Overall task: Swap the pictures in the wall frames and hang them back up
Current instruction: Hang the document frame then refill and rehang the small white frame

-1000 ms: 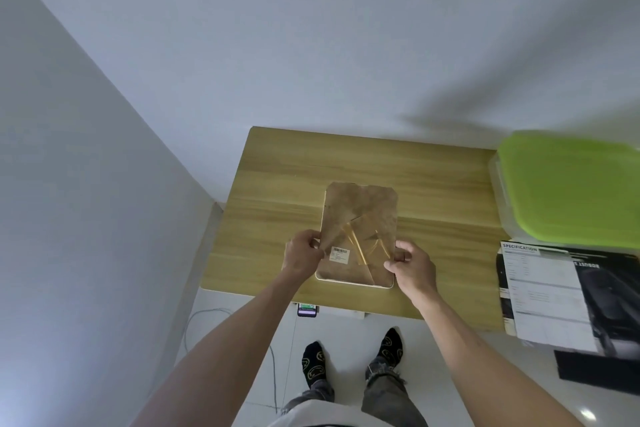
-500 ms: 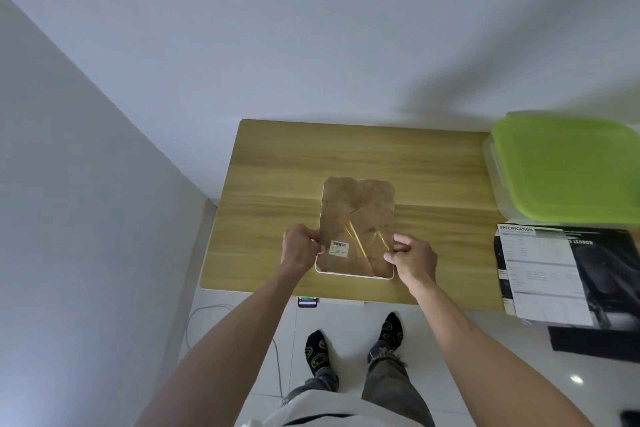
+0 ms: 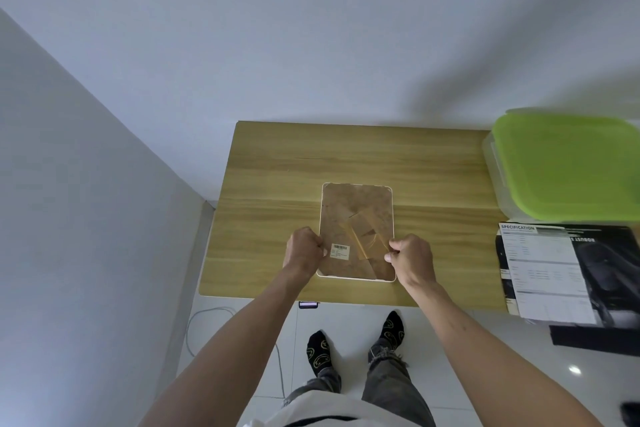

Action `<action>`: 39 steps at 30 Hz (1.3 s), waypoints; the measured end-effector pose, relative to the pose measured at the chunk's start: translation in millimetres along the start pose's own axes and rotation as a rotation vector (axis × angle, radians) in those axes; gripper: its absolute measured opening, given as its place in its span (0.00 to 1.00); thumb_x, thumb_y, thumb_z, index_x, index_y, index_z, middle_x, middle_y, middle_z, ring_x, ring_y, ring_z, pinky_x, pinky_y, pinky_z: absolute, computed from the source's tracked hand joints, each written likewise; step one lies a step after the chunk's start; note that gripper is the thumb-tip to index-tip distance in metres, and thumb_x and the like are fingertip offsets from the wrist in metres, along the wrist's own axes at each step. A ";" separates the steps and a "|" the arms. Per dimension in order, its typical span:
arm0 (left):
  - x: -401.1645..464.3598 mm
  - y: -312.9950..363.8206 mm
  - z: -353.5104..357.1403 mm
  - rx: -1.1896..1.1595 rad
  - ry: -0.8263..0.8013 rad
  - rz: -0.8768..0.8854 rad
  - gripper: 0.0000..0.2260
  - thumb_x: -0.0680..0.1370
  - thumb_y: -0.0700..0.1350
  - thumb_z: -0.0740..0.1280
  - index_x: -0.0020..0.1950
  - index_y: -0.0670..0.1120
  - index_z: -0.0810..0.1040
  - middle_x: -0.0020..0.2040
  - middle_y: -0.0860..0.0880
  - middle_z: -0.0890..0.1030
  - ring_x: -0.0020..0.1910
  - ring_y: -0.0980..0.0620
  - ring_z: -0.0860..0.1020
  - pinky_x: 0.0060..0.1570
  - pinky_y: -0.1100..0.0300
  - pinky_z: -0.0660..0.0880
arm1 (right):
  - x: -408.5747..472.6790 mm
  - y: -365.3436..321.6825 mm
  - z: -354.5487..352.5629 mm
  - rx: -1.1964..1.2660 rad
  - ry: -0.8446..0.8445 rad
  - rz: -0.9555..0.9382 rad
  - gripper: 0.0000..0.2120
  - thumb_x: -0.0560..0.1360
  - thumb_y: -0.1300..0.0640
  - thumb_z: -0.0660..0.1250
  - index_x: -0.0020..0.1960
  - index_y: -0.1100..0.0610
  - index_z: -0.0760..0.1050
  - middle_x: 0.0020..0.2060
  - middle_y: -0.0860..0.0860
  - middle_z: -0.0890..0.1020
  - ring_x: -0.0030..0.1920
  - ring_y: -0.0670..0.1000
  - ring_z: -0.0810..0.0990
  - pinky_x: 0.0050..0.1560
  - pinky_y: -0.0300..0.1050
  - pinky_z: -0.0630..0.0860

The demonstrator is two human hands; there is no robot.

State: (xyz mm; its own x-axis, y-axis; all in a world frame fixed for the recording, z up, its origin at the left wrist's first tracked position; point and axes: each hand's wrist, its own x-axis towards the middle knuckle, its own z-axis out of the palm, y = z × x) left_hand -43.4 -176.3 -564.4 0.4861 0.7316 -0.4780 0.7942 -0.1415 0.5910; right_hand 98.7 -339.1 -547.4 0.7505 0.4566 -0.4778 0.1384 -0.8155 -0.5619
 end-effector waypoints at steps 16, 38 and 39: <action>60.0 52.5 -8.3 0.953 -0.346 0.472 0.66 0.58 0.47 0.84 0.78 0.38 0.36 0.78 0.42 0.35 0.78 0.45 0.39 0.77 0.54 0.44 | 66.5 -48.2 -18.4 -0.997 -0.402 -0.381 0.66 0.65 0.52 0.81 0.79 0.59 0.31 0.78 0.57 0.33 0.79 0.57 0.37 0.79 0.53 0.44; 42.9 42.2 -10.7 0.676 -0.284 0.300 0.57 0.65 0.42 0.80 0.79 0.42 0.40 0.78 0.41 0.35 0.77 0.41 0.35 0.76 0.44 0.39 | 56.5 -39.0 -23.4 -0.745 -0.346 -0.314 0.59 0.65 0.59 0.81 0.81 0.52 0.42 0.80 0.54 0.37 0.80 0.56 0.45 0.75 0.53 0.62; 36.2 38.7 -8.9 0.548 -0.241 0.235 0.52 0.66 0.41 0.77 0.79 0.43 0.45 0.79 0.39 0.40 0.78 0.39 0.38 0.76 0.44 0.42 | 51.2 -35.8 -22.9 -0.633 -0.336 -0.251 0.56 0.67 0.62 0.79 0.81 0.49 0.45 0.80 0.54 0.38 0.80 0.56 0.50 0.70 0.51 0.69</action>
State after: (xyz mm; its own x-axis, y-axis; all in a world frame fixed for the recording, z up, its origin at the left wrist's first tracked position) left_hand 1.7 -149.3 -553.0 0.6874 0.4781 -0.5467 0.6966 -0.6470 0.3102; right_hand 147.0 -294.7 -536.4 0.4240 0.6565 -0.6239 0.6995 -0.6749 -0.2350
